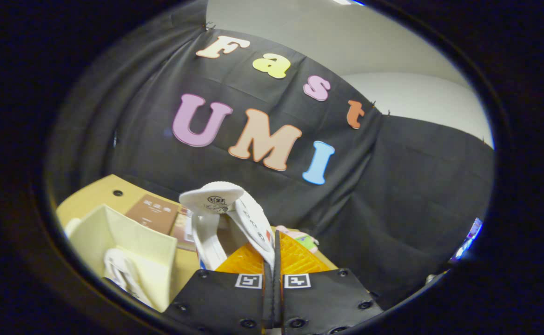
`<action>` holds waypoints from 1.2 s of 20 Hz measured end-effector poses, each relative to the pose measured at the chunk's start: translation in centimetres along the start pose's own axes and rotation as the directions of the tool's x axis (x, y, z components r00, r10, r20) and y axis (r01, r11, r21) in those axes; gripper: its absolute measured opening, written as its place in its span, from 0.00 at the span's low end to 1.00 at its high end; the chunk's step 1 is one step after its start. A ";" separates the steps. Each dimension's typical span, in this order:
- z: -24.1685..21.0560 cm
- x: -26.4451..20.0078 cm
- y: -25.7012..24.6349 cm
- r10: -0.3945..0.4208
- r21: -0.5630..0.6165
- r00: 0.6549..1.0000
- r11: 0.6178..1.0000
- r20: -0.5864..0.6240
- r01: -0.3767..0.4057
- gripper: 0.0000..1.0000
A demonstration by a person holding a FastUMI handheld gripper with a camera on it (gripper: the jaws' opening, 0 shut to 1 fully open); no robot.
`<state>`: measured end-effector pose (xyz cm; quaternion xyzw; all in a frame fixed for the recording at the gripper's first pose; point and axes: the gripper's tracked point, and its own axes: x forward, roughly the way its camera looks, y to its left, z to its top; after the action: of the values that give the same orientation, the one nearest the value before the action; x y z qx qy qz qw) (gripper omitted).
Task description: Open the storage box then place both shoes into the box .Put the left shoe in first, then the right shoe, with the right side of both shoes facing outward in a uniform manner.
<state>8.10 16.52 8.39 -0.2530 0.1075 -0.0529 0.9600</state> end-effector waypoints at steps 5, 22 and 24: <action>-1.4 -2.9 7.2 0.140 0.115 0.981 0.986 -0.132 -0.125 0.04; -5.5 -4.5 15.7 0.593 0.593 0.777 0.709 -0.211 -0.381 0.67; -1.8 -5.8 14.3 0.626 0.662 0.774 0.621 -0.096 -0.420 0.78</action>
<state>2.68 29.01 0.80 0.1232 0.3073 0.1613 0.9297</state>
